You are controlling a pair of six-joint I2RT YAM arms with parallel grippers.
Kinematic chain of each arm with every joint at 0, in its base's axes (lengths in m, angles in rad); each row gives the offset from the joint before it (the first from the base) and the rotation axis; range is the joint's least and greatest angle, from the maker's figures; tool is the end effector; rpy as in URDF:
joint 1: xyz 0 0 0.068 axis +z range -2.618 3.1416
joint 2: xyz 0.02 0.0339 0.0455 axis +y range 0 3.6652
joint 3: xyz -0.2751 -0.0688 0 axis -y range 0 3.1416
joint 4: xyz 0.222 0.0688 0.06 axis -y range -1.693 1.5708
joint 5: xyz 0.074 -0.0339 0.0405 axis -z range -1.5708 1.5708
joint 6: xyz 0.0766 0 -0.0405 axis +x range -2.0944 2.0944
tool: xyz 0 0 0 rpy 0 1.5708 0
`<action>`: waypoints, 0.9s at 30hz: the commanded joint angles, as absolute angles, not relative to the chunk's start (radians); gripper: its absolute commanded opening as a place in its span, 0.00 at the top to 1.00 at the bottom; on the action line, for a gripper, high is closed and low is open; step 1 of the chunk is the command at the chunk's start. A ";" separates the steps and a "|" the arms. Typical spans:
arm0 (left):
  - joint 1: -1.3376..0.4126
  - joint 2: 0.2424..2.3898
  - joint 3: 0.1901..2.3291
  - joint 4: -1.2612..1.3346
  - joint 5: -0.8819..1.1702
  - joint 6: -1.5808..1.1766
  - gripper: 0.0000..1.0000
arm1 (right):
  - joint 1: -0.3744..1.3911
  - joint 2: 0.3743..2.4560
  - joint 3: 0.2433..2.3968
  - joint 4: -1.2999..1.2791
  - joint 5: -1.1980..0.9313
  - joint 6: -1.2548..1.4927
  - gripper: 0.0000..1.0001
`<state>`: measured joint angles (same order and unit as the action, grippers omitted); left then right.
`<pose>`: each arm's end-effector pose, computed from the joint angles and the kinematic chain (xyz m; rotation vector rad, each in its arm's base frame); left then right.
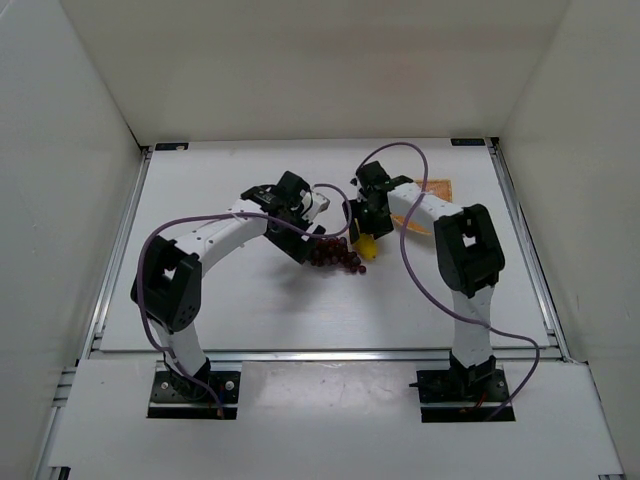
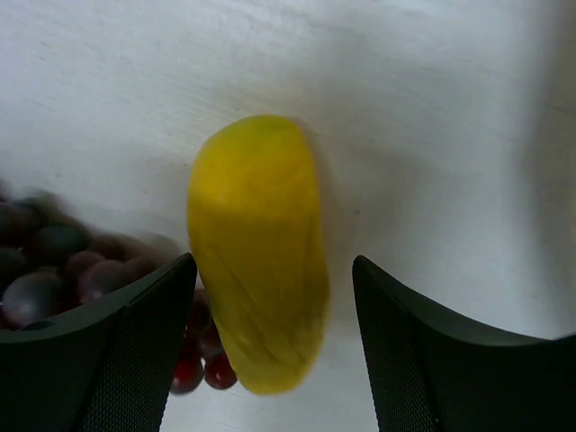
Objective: Place and organize the fake fruits in the fruit bowl
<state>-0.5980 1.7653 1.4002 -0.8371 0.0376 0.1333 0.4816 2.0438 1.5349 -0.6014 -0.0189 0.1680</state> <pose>0.2928 -0.2029 0.2198 1.0054 2.5988 -0.1706 0.3852 0.2029 0.1677 -0.4279 2.6681 0.2263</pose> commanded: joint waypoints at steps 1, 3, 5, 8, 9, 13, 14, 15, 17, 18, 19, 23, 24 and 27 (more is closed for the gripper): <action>-0.601 1.721 1.365 -0.828 0.040 0.123 0.00 | 0.492 2.062 1.558 -0.571 -0.078 0.164 0.26; -0.601 1.721 1.355 -0.828 0.031 0.123 0.00 | 0.502 2.080 1.572 -0.571 -0.078 0.164 0.28; -0.601 1.712 1.344 -0.828 0.022 0.123 0.00 | 0.502 2.094 1.572 -0.571 -0.078 0.186 0.43; -0.592 1.703 1.344 -0.828 0.012 0.123 0.00 | 0.502 2.086 1.556 -0.581 -0.048 0.212 0.76; -0.592 1.694 1.344 -0.828 0.012 0.123 0.00 | 0.502 2.053 1.546 -0.581 -0.016 0.221 0.83; -0.592 1.684 1.335 -0.828 -0.011 0.123 0.00 | 0.412 1.924 1.506 -0.581 0.041 0.320 0.96; -0.592 1.684 1.335 -0.828 -0.027 0.123 0.00 | 0.384 1.864 1.506 -0.581 0.041 0.343 0.99; -0.592 1.684 1.335 -0.828 -0.047 0.132 0.00 | 0.355 1.836 1.506 -0.581 0.057 0.363 1.00; -0.592 1.684 1.335 -0.828 -0.067 0.132 0.00 | 0.269 1.781 1.515 -0.581 0.086 0.391 1.00; -0.592 1.675 1.344 -0.828 -0.080 0.141 0.00 | 0.243 1.781 1.526 -0.581 0.118 0.391 1.00; -0.592 1.675 1.344 -0.828 -0.080 0.141 0.00 | 0.195 1.793 1.546 -0.594 0.129 0.391 1.00; -0.592 1.666 1.344 -0.828 -0.112 0.160 0.00 | 0.111 1.960 1.771 -0.725 0.153 0.335 0.98; -0.592 1.655 1.353 -0.828 -0.124 0.160 0.00 | 0.098 1.998 1.878 -0.783 0.166 0.321 0.97; -0.592 1.646 1.353 -0.839 -0.135 0.169 0.00 | 0.087 2.121 1.985 -0.837 0.204 0.311 0.95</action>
<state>-0.5964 1.7206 1.3468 -0.8379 -0.0986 0.1501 0.0711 2.0239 1.9213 -0.6971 0.1566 0.3412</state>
